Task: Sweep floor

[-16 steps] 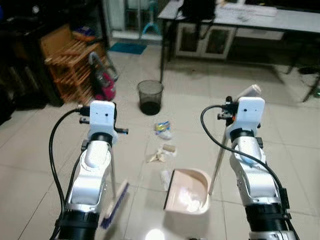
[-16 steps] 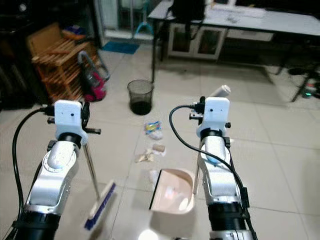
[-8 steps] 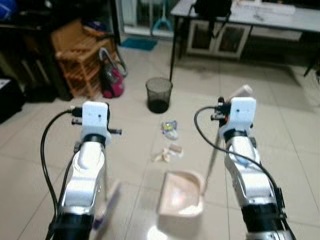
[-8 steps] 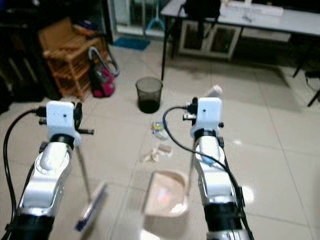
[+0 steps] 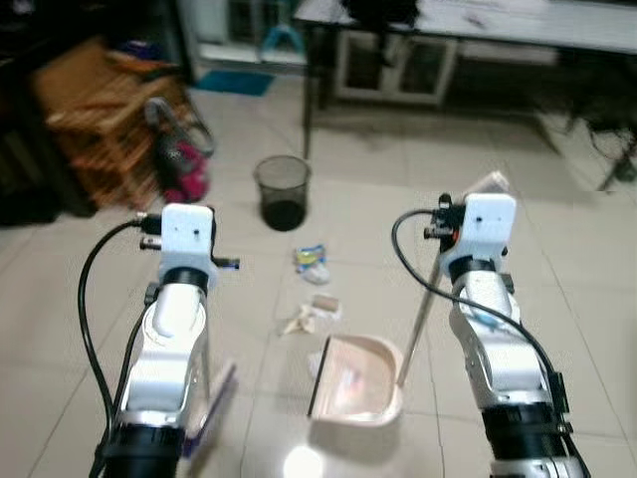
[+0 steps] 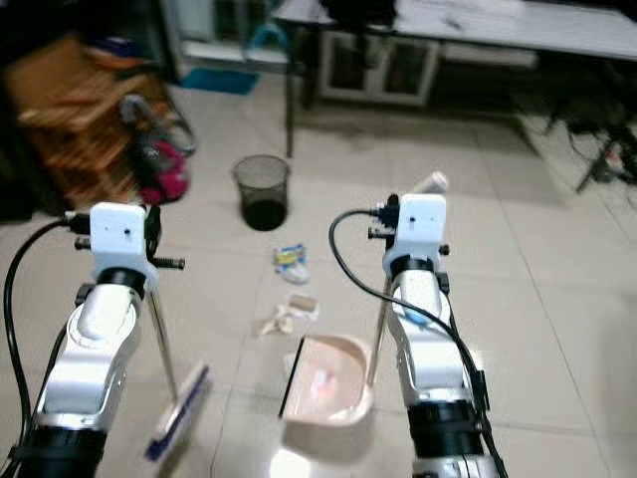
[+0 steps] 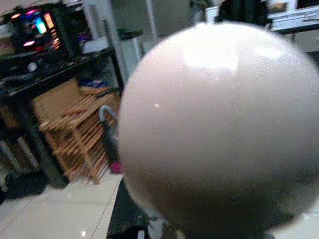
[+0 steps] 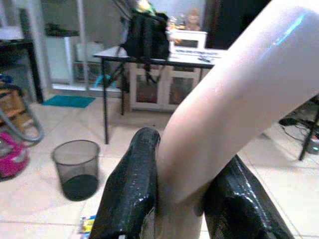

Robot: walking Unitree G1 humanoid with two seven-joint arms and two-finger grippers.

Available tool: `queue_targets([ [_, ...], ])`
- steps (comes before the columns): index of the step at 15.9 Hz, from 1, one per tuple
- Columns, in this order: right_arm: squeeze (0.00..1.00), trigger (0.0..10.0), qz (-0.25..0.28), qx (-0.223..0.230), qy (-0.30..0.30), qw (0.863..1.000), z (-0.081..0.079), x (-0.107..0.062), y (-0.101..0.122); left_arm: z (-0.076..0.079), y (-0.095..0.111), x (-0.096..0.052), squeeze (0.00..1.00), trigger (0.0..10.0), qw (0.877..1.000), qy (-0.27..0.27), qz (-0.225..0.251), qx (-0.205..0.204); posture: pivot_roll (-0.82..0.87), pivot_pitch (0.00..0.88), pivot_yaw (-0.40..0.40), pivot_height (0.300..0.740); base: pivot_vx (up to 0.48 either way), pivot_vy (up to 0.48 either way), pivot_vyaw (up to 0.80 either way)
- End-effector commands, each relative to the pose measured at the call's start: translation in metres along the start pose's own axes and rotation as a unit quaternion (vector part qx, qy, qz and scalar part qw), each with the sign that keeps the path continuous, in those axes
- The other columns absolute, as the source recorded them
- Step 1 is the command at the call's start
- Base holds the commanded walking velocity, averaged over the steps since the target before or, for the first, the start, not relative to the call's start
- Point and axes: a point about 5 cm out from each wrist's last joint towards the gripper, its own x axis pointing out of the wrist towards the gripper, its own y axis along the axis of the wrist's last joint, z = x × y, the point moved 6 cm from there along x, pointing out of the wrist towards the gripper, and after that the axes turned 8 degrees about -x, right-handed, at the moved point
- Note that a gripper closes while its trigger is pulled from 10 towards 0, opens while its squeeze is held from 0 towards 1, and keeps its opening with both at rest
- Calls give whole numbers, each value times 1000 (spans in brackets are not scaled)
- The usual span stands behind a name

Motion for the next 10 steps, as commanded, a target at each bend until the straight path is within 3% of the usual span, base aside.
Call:
queue_targets([
  [1,0,10000,7,-13,-24,1000,13,3,3,11,11,2,0,10000,1000,-16,19,-10,-14,27,-10,740,398,0,0],
  [9,0,10000,27,-24,-28,999,13,5,8,15,7,3,0,10000,1000,-23,19,-2,-9,40,1,740,390,0,0],
  [10,0,10000,31,-25,-27,999,13,5,8,15,8,2,0,10000,999,-21,26,1,-5,45,2,740,0,0,0],
])
